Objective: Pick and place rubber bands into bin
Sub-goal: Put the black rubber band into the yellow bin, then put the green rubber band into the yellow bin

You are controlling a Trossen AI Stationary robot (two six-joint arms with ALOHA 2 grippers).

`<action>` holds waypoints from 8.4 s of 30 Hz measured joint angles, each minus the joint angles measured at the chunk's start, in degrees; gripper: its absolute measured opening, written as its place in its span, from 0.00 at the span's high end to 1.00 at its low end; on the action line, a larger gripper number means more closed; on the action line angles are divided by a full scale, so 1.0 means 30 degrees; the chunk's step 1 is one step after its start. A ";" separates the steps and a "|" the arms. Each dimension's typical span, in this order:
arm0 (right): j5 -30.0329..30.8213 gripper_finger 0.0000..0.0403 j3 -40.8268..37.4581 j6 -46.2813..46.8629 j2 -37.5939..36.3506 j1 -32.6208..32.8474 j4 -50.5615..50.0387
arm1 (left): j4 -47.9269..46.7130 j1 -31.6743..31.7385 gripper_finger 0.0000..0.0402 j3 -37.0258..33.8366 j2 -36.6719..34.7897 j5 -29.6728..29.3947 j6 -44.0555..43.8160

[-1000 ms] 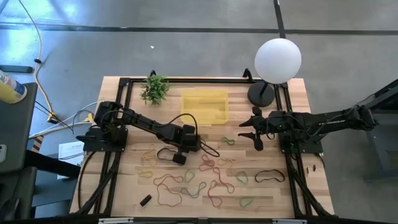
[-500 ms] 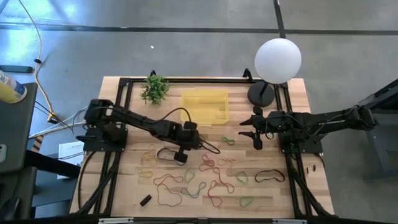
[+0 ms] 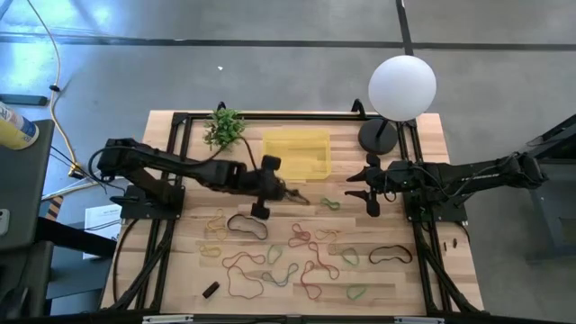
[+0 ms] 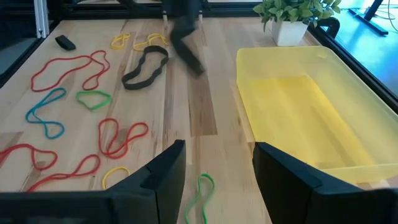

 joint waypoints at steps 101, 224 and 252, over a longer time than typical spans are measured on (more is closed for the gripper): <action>0.1792 0.56 -0.0007 0.3400 1.2623 0.3082 0.5456 | -0.4743 -1.3894 0.67 -0.2574 -0.2558 -0.9736 -0.7761; 0.1835 1.00 0.7673 -0.0668 1.4877 0.1137 -0.0632 | -0.5711 -1.4248 0.72 -0.2688 -0.2540 -1.0525 -0.9402; 0.0641 1.00 1.0112 -0.3157 1.4898 -0.7536 -0.2507 | -0.5624 -1.4254 0.72 -0.2688 -0.2540 -1.0999 -0.9293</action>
